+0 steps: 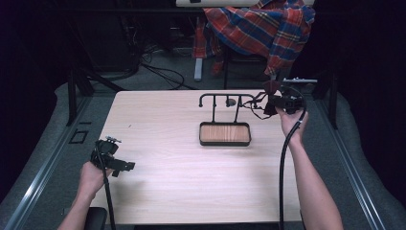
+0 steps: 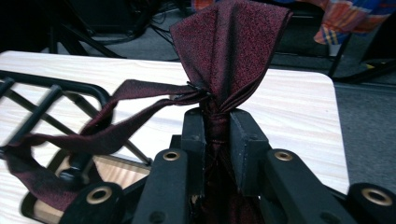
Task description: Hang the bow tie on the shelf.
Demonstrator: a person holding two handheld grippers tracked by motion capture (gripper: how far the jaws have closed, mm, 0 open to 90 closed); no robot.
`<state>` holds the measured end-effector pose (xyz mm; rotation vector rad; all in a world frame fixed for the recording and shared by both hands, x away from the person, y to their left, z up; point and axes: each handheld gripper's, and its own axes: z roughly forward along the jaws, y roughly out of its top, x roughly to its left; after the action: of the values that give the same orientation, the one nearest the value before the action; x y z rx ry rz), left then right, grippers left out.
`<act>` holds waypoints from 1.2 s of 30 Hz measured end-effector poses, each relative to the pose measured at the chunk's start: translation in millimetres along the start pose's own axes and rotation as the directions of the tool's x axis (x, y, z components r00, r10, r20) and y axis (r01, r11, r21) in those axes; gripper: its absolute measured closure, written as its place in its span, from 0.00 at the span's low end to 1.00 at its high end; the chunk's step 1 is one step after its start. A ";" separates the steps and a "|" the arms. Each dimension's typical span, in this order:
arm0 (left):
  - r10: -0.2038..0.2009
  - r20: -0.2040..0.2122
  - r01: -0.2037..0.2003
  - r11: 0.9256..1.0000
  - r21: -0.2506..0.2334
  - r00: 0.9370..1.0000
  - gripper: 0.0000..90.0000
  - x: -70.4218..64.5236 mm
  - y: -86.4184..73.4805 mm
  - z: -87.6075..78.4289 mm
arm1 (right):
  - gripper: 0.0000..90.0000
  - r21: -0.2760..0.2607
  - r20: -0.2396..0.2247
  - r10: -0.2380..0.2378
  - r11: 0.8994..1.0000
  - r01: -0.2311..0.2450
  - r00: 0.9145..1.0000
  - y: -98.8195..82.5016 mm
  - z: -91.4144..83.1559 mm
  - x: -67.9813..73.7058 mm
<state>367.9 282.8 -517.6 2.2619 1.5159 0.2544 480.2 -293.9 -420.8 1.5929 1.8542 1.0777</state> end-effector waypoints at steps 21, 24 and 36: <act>-0.002 0.001 0.002 1.000 -0.006 1.000 0.00 -0.1 -0.2 -0.5 | 0.85 0.032 0.021 0.023 0.999 -0.024 1.000 -16.4 20.7 -1.4; -0.001 0.001 0.001 1.000 -0.005 1.000 0.00 -0.2 -0.2 -0.4 | 0.85 -0.019 0.024 0.023 1.000 -0.022 0.999 -13.6 14.4 3.4; 0.000 0.000 0.000 1.000 -0.002 1.000 0.00 0.0 -0.3 -0.2 | 0.85 -0.067 0.070 0.017 0.998 -0.012 0.997 -7.3 17.8 6.7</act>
<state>367.6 283.0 -517.6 2.2604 1.5158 0.2557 488.1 -283.0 -436.2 1.5880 1.7452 1.0642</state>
